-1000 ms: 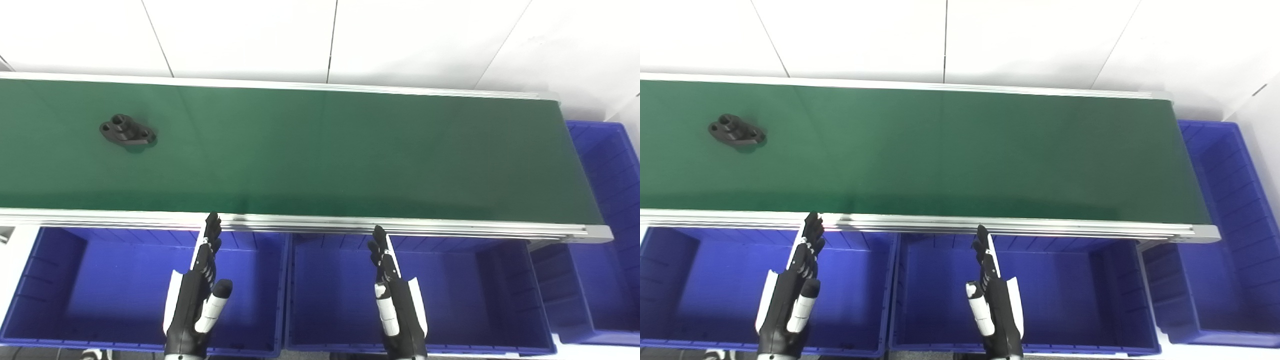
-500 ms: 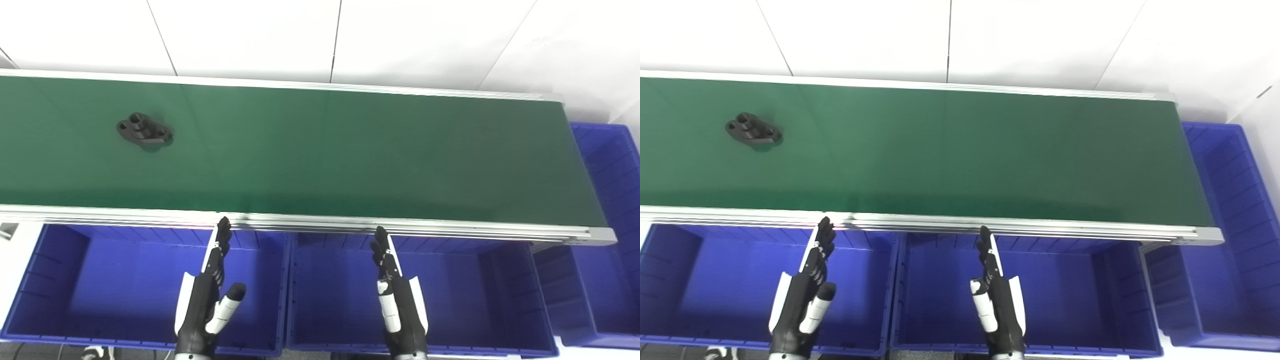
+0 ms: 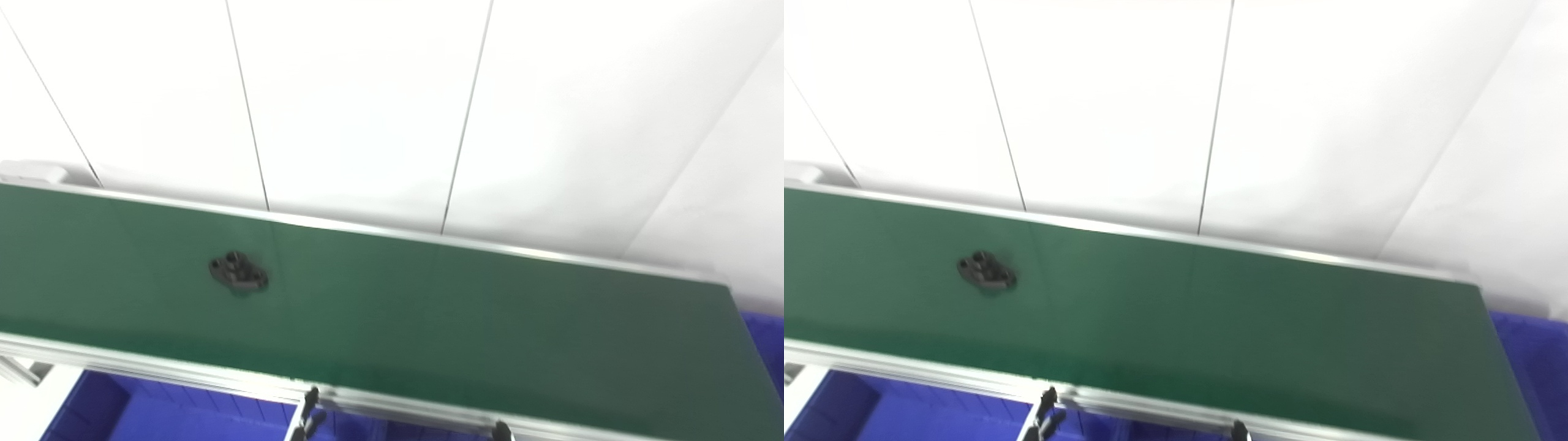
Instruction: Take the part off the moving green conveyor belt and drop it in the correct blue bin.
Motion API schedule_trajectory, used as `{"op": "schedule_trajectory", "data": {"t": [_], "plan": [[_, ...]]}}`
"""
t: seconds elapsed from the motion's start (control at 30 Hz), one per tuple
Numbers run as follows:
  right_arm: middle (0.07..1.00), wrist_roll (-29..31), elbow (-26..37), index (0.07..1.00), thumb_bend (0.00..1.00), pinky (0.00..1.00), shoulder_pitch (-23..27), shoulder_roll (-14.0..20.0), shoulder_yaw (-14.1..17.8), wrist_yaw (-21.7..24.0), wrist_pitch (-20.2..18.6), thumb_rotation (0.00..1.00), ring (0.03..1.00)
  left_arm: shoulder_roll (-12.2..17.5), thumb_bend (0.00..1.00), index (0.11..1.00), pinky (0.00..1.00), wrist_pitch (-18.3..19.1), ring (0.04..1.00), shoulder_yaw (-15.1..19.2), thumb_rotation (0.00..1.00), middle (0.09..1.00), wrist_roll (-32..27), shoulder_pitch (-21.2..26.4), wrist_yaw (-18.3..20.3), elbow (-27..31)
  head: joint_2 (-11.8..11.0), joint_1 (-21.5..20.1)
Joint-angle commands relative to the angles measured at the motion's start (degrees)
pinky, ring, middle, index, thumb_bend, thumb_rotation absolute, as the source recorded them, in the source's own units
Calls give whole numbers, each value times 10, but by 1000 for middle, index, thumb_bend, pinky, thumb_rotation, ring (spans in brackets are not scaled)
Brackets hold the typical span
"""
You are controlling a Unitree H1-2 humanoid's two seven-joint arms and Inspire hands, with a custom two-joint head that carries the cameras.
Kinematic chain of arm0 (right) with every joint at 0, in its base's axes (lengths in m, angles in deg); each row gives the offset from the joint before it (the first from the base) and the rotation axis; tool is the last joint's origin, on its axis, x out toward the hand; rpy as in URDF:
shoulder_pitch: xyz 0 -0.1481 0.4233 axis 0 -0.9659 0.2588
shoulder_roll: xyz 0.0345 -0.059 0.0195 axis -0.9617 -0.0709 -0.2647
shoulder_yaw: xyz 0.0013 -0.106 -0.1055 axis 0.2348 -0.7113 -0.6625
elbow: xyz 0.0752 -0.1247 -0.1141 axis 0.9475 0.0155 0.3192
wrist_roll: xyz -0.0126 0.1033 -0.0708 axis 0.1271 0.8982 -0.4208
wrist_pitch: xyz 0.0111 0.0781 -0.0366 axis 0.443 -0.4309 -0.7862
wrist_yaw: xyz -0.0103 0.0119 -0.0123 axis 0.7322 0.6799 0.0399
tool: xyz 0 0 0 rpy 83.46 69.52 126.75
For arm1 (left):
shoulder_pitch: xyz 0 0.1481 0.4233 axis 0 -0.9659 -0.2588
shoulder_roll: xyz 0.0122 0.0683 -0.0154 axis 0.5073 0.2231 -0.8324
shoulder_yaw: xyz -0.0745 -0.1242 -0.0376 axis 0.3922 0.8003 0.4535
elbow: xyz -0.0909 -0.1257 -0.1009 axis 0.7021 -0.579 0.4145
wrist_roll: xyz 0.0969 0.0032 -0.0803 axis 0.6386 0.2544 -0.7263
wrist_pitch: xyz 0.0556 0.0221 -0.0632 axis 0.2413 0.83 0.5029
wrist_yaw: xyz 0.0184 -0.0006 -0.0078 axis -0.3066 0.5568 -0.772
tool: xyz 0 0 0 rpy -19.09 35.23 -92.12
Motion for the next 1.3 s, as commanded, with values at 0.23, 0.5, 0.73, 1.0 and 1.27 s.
{"op": "schedule_trajectory", "data": {"t": [0.23, 0.5, 0.73, 1.0, 1.27], "plan": [[1000, 4, -15, 1000, 761, 1000, 5, 19, 11, 23, 19, 988, 1000, -4, 619, 1000, 905, -22, 915, -17, 1000, 987, 23, 2, -36, 7, 8, 27], [1000, 0, 2, 1000, 740, 1000, -3, 19, 12, 31, 19, 996, 1000, -4, 568, 1000, 905, -22, 915, -19, 1000, 995, 25, 0, -36, 20, 40, 3], [1000, -8, 23, 1000, 768, 1000, -11, 15, 12, 32, 18, 982, 1000, -1, 566, 1000, 828, -22, 890, -17, 1000, 991, 20, -6, -32, 35, 65, -20], [996, -42, 72, 1000, 744, 978, -21, 14, 4, 13, 19, 988, 969, 0, 519, 1000, 852, -20, 901, -14, 984, 1000, 9, -8, -20, 53, 87, -30], [945, -170, 167, 1000, 928, 860, -15, 29, -30, -75, 19, 1000, 920, 6, 513, 1000, 856, -17, 920, -3, 950, 1000, -13, -5, -1, 62, 98, -47]]}}
